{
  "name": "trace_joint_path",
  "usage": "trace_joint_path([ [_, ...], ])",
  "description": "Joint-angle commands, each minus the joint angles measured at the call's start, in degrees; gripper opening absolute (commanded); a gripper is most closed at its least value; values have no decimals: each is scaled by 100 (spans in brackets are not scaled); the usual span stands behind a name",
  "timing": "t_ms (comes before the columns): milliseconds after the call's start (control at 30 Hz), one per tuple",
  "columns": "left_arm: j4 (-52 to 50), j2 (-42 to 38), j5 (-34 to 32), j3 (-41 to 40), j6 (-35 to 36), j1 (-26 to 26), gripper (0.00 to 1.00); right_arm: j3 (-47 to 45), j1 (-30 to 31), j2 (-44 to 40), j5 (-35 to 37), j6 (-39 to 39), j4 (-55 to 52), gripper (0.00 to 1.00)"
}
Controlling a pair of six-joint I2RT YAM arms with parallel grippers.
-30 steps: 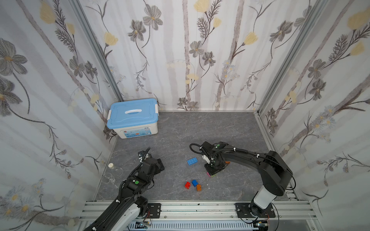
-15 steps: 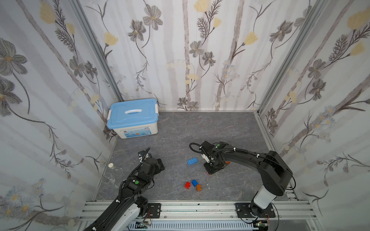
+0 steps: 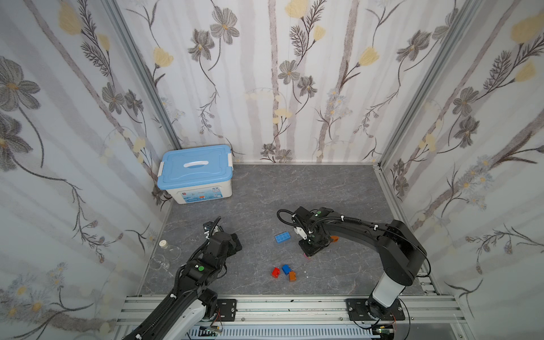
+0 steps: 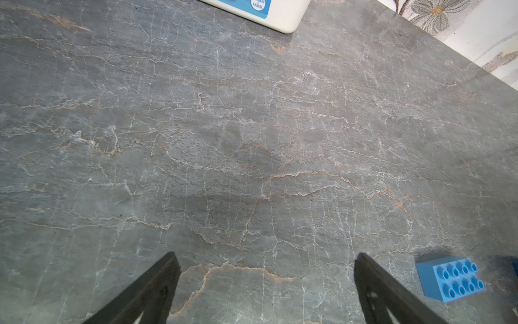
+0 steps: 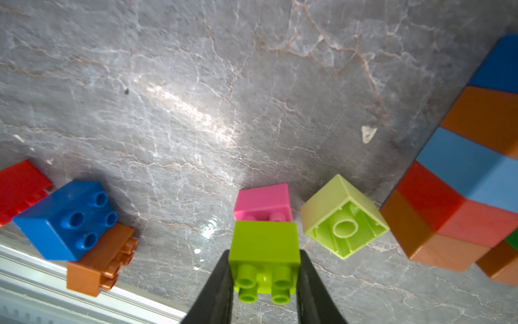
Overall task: Assemble the letter h with lego
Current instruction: Assemble the lego brick with the lego brick.
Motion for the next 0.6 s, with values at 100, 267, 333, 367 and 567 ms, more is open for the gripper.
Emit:
trace_joint_path([
  [100, 99, 0, -25, 22, 25, -4, 100, -83, 14, 289, -35, -226, -42, 23],
  [267, 92, 1, -25, 22, 26, 0, 100, -69, 14, 430, -111, -216, 28, 22],
  [333, 102, 1, -24, 22, 26, 1, 100, -40, 24, 450, -124, -224, 37, 22],
  [367, 101, 1, -35, 16, 30, 1, 100, -3, 24, 461, -130, -233, 6, 22],
  [567, 113, 18, -36, 22, 30, 1, 100, 324, 59, 643, -164, -414, -359, 24],
])
